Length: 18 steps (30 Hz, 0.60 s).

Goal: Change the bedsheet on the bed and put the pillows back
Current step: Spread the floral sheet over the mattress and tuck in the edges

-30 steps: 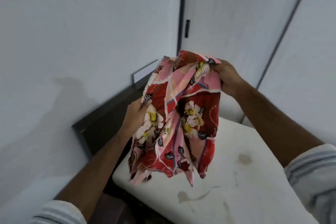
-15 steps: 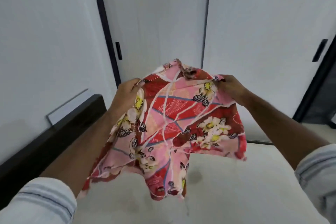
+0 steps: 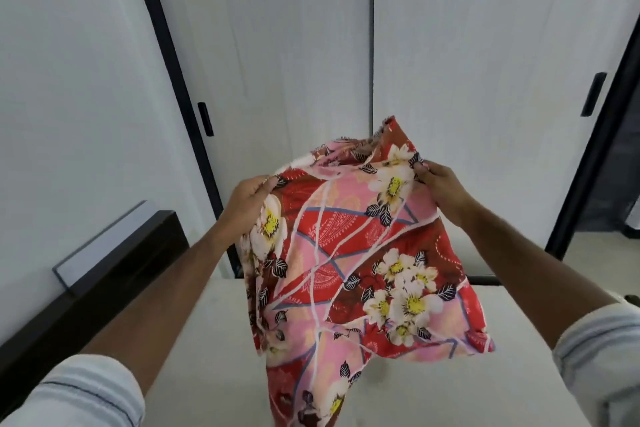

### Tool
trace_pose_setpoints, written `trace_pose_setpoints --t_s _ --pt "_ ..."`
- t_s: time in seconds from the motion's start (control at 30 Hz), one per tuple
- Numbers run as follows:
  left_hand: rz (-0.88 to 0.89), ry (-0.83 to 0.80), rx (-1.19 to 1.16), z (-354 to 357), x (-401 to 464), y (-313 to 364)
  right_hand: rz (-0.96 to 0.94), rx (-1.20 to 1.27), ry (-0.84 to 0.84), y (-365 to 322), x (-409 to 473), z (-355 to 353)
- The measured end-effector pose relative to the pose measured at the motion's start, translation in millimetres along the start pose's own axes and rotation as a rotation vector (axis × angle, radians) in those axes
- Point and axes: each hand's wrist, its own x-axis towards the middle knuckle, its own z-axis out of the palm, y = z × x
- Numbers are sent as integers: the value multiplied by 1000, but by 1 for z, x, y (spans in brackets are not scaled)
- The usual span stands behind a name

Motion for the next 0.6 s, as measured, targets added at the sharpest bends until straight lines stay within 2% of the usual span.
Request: trace_pose_setpoints --t_s 0.07,0.13,0.2,0.3,0.43,0.53,0.6 --pt "83 48 190 -5 9 -1 -3 -16 12 -4 6 9" --pt "147 132 226 -9 16 4 8 -74 7 -6 12 14" --pt "73 149 40 -12 24 5 36 -130 -6 -5 16 18" --pt "-102 52 -378 -14 30 5 49 -219 -3 -4 19 24" --pt "-64 -41 -380 -3 28 10 42 -359 -13 -1 18 29" --pt "-32 -18 -362 3 32 12 2 -367 -185 -1 8 34" --pt "25 27 -255 2 35 11 -45 -400 -263 -2 4 38"
